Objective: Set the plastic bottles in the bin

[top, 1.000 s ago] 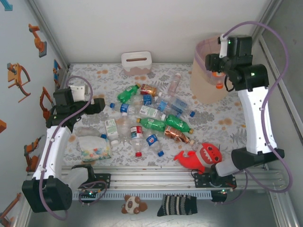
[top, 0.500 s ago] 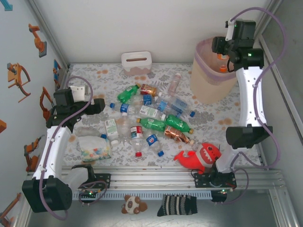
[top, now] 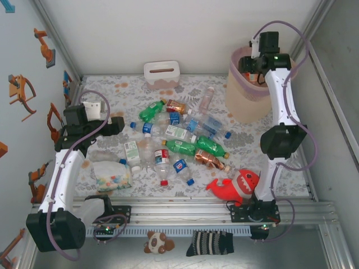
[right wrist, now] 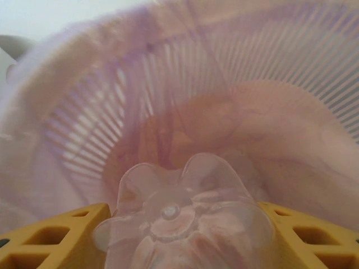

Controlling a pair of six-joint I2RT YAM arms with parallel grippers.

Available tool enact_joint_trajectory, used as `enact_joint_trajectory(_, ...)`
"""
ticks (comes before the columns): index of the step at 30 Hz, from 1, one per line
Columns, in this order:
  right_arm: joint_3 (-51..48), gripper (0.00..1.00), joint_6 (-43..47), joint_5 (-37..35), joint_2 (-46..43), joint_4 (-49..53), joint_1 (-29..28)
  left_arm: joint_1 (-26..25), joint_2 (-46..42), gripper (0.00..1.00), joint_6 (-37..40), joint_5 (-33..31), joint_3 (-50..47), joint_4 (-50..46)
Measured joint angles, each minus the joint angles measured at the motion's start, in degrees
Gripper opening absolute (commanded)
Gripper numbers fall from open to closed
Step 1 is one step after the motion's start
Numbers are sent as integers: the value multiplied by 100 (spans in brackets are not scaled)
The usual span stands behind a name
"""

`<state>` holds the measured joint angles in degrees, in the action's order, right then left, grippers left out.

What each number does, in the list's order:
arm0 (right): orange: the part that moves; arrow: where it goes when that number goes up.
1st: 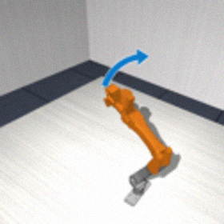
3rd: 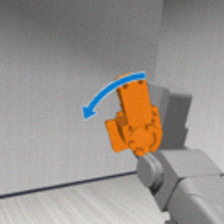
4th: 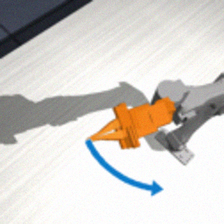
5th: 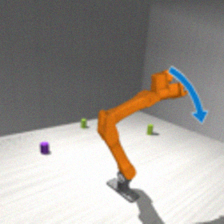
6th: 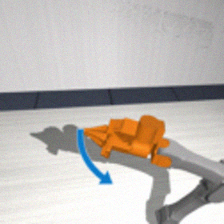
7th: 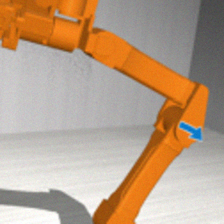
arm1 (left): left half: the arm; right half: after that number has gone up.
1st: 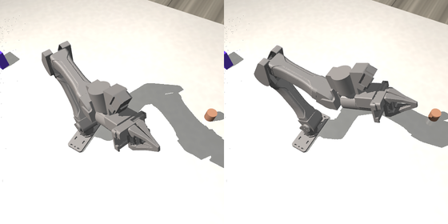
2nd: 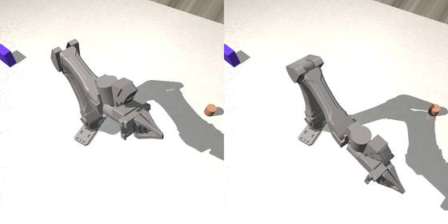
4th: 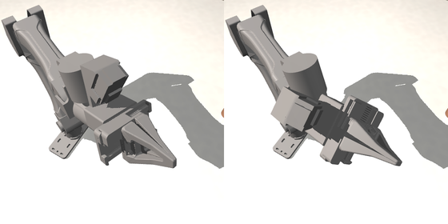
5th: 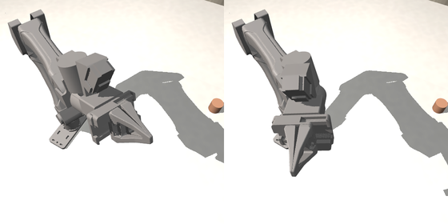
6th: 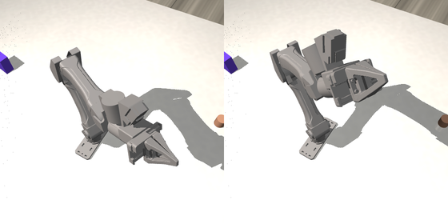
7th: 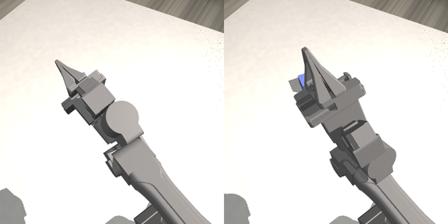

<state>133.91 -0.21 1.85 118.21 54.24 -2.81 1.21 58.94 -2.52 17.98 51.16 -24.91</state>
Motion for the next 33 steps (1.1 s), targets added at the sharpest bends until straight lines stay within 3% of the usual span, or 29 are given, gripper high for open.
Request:
enact_joint_trajectory(11,-13,46,-686,654,39,293,15,0,13,98,0,7,-9,2)
enact_joint_trajectory(23,133,45,-1635,1198,437,-96,74,0,33,98,0,11,-17,2)
enact_joint_trajectory(33,155,48,-1270,820,883,76,164,0,96,98,0,103,-17,2)
